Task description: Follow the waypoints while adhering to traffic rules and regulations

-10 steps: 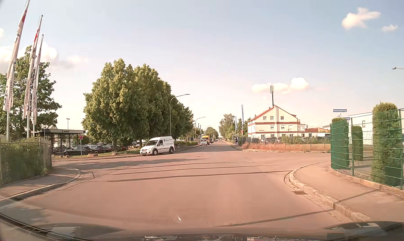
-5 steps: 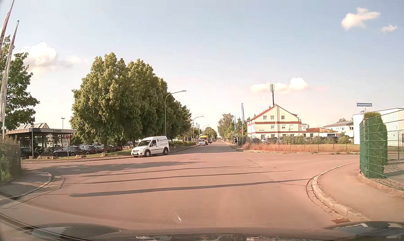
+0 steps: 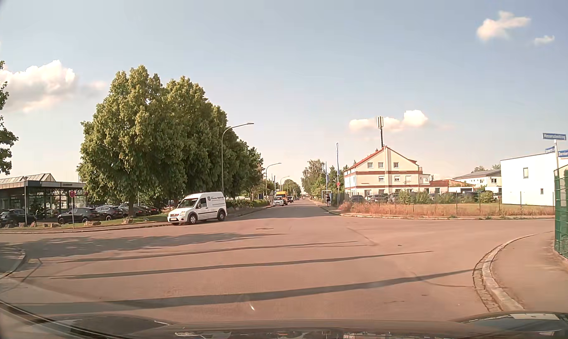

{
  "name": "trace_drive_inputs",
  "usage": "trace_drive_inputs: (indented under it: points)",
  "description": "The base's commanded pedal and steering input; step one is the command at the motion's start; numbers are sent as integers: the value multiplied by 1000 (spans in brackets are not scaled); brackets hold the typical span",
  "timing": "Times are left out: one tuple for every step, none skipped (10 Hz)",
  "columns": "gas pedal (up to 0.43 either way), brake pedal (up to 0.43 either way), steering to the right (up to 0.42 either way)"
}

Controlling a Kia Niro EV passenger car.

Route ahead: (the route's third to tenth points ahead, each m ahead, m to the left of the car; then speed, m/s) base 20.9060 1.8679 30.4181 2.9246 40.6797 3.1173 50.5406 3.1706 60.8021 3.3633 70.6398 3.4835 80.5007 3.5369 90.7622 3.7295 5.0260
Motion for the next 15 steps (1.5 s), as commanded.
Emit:
trace_drive_inputs:
  points:
    - [0,30,12]
    - [0,18,12]
    - [0,18,12]
    - [0,12,13]
    - [0,12,15]
    - [0,18,17]
    - [0,12,16]
    - [0,12,16]
    - [0,12,17]
    - [0,18,18]
    - [0,12,18]
    - [0,18,16]
    - [0,12,13]
    - [0,18,12]
    - [0,18,12]
